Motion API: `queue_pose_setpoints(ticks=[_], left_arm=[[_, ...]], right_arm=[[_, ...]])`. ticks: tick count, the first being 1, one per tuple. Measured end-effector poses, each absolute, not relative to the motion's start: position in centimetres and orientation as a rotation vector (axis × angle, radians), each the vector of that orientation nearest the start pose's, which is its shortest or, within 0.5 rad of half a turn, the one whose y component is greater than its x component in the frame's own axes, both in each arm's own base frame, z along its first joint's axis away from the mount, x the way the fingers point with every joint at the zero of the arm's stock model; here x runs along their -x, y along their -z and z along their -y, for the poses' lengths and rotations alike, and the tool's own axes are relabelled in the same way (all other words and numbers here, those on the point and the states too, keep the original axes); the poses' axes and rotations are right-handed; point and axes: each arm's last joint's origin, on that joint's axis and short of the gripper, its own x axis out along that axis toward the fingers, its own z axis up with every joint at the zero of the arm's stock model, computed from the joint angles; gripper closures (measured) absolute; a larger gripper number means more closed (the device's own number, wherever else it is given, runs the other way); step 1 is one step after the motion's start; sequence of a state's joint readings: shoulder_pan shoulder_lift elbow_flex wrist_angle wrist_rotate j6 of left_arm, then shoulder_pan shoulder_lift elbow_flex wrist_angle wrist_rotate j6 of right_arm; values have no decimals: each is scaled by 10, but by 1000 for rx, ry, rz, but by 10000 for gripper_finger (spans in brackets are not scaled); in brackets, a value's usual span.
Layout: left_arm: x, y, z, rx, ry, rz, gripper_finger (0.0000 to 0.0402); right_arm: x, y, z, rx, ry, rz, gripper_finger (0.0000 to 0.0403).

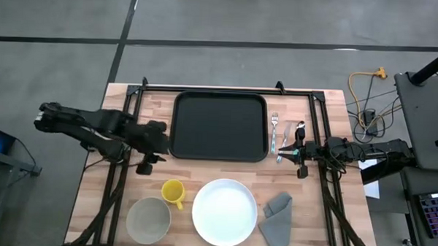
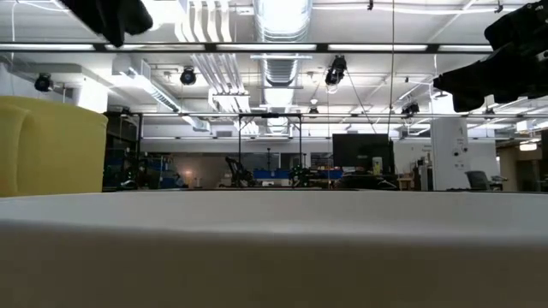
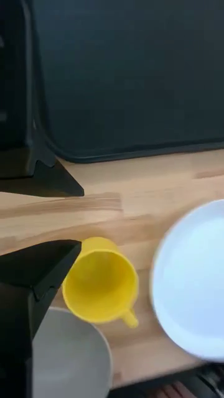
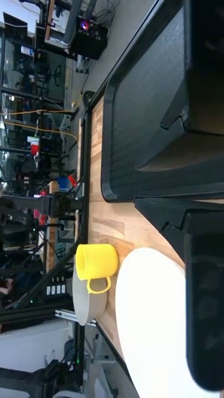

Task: Set up tray
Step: Put the yellow cup on the black tray

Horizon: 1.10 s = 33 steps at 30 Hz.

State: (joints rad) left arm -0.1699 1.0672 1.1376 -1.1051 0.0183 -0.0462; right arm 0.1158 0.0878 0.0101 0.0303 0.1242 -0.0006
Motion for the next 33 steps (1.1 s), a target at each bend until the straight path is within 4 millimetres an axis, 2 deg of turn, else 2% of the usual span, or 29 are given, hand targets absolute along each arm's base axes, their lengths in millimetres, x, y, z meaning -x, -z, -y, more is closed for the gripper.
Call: queue_pose_setpoints(ticks=[11,18,28,33], left_arm=[[-188,-301,37,17,108,-1178,299],[-185,-293,55,52,124,-1205,299],[-188,-282,81,148,152,-1142,299],[-195,-268,88,131,147,-1193,299]], right_arm=[[-102,-163,-8,6,9,-47,329],[-102,-163,-8,6,9,-47,334],[-102,-163,-8,6,9,-47,323],[-102,-163,-8,6,9,-47,328]])
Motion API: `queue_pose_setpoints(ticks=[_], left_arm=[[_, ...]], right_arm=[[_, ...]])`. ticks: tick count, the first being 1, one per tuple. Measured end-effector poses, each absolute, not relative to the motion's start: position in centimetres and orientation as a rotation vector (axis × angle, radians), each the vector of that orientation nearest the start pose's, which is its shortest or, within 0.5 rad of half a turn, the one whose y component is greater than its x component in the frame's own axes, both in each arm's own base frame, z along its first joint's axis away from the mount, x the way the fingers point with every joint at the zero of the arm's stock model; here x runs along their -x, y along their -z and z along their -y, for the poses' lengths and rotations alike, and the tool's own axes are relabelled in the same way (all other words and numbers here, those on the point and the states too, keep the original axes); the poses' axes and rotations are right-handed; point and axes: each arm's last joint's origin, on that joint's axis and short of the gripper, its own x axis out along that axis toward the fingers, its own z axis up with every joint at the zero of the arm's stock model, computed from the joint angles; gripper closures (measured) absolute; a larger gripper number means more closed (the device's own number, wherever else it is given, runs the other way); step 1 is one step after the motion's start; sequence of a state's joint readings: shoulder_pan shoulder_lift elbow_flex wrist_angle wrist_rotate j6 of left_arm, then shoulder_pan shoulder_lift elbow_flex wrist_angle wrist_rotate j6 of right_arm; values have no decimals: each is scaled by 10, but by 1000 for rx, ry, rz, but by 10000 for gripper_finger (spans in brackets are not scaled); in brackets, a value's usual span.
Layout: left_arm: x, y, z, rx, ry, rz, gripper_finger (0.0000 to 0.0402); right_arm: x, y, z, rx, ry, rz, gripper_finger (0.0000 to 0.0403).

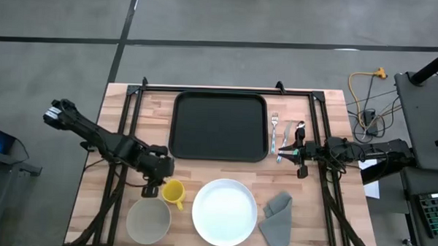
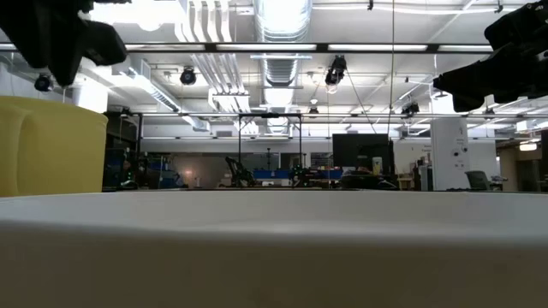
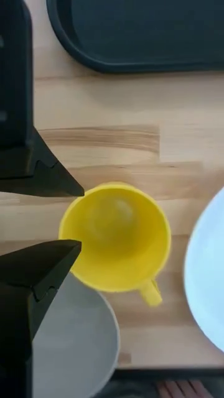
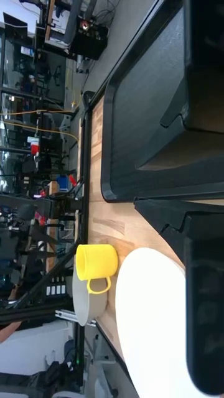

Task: Set up tray
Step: Put the yellow cup on the black tray

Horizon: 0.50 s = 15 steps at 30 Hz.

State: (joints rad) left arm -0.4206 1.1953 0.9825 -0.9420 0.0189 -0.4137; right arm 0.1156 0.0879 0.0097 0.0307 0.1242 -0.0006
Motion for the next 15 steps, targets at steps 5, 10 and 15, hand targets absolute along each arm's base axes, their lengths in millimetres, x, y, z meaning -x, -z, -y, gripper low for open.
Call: queue_pose_setpoints(ticks=[5,10,15], left_arm=[[-209,-247,94,97,121,-1285,299],[-218,-239,98,79,110,-1328,299],[-221,-242,99,99,106,-1309,299]], right_arm=[[-102,-163,-8,6,9,-46,334],[-102,-163,-8,6,9,-47,331],[-102,-163,-8,6,9,-46,325]])
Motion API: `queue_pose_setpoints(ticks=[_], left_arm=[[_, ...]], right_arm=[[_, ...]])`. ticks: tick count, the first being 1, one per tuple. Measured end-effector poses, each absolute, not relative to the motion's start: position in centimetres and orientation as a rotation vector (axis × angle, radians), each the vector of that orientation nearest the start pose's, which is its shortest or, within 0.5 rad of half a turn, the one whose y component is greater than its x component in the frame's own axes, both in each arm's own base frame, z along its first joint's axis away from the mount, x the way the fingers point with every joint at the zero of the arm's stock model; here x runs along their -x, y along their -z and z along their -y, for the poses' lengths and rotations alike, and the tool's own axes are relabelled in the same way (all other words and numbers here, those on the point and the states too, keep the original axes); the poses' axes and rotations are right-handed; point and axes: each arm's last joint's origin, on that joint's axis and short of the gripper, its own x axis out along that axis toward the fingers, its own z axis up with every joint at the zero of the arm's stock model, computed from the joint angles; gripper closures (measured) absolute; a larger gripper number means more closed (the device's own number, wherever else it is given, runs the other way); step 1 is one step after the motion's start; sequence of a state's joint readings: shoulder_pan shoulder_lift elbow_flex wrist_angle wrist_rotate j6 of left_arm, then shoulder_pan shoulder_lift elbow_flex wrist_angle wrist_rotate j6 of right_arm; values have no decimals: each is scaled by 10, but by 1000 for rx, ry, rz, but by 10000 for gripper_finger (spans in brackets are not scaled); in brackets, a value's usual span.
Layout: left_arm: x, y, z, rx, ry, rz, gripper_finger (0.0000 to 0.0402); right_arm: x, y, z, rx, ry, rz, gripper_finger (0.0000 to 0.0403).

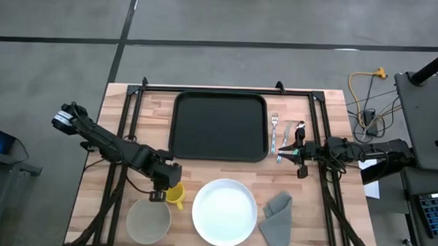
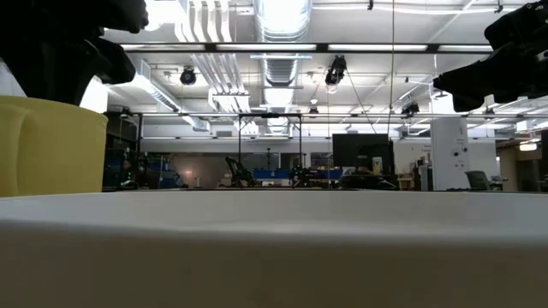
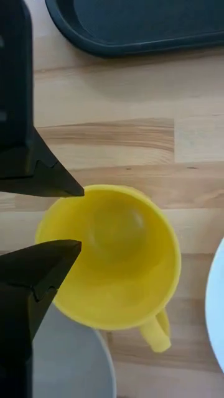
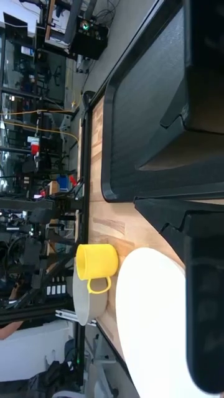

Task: Set up tray
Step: Put the yellow cup on the black tray

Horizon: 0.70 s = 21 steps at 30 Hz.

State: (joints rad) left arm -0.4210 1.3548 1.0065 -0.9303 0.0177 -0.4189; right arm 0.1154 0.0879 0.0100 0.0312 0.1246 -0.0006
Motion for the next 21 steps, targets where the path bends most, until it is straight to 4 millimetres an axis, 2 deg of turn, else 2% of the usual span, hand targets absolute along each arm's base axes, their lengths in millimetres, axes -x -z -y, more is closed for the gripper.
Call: queue_pose_setpoints(ticks=[7,21], left_arm=[[-220,-234,99,110,102,-1299,299],[-214,-205,97,114,100,-1313,299]], right_arm=[[-102,-163,-8,6,9,-46,327],[-102,-163,-8,6,9,-46,326]])
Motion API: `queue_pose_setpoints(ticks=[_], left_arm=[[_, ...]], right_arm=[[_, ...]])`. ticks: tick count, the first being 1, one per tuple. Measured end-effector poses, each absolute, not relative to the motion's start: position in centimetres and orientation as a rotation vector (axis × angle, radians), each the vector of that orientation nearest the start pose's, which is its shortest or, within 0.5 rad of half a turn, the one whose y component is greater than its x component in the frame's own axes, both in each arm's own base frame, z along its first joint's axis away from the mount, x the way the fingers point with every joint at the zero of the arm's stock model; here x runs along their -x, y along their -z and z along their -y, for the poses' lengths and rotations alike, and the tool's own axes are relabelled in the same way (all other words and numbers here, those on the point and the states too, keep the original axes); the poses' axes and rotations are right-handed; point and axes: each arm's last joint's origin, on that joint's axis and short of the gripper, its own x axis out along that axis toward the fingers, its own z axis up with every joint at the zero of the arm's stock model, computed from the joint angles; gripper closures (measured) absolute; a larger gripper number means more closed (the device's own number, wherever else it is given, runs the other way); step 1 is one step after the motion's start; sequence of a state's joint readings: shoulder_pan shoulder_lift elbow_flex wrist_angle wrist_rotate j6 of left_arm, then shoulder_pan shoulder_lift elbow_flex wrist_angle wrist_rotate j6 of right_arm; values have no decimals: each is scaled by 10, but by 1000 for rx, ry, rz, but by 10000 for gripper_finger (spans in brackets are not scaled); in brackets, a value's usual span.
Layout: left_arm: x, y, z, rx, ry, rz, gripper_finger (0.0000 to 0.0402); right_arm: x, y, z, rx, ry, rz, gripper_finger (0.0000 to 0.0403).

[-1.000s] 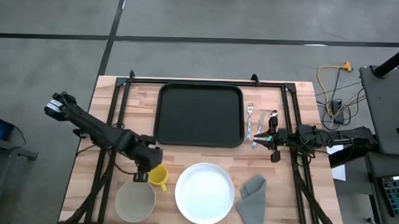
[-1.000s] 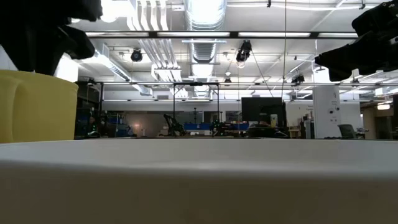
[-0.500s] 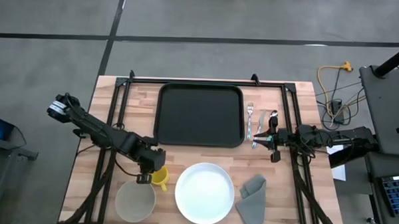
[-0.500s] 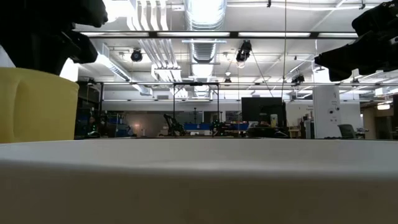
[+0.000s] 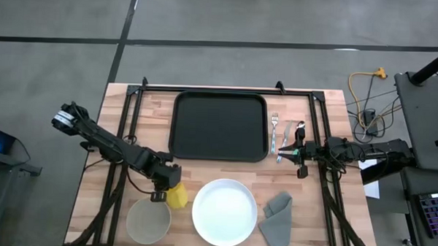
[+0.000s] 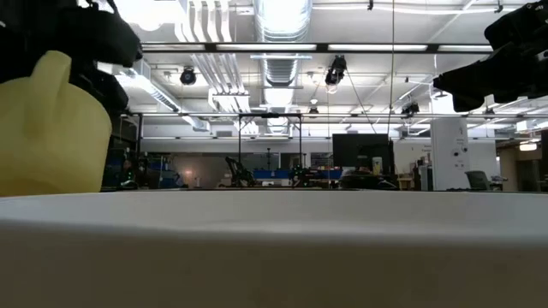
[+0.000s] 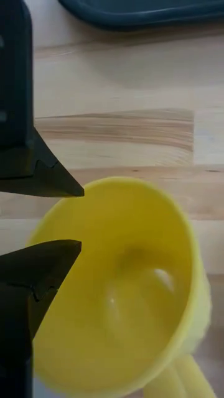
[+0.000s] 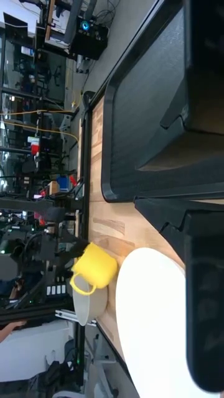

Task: Set up tray
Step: Put the yellow cup on the black tray

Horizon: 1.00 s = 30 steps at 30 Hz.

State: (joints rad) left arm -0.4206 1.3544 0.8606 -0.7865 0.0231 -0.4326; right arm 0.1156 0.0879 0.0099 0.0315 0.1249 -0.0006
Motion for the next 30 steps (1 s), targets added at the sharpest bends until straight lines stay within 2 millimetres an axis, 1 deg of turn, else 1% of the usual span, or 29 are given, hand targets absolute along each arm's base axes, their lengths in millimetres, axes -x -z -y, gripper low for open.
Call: queue_pose_setpoints(ticks=[3,5,7,9,10,16,21,25,30], left_arm=[[-212,-200,95,124,85,-1326,301],[-212,-199,95,125,82,-1329,313],[-211,-198,95,126,82,-1330,342],[-211,-198,95,126,81,-1330,381],[-212,-199,95,126,82,-1330,391],[-217,-207,96,120,107,-1303,401],[-225,-219,90,119,141,-1272,401],[-231,-229,81,101,145,-1258,401],[-235,-237,63,92,112,-1275,401]], right_arm=[[-102,-163,-8,6,9,-46,323],[-102,-163,-8,6,9,-46,324],[-102,-163,-8,6,9,-46,326],[-102,-163,-8,6,9,-46,329],[-102,-163,-8,6,9,-46,330],[-102,-163,-8,6,9,-46,334],[-102,-163,-8,6,9,-46,328],[-102,-163,-8,6,9,-46,323],[-102,-163,-8,6,9,-46,327]])
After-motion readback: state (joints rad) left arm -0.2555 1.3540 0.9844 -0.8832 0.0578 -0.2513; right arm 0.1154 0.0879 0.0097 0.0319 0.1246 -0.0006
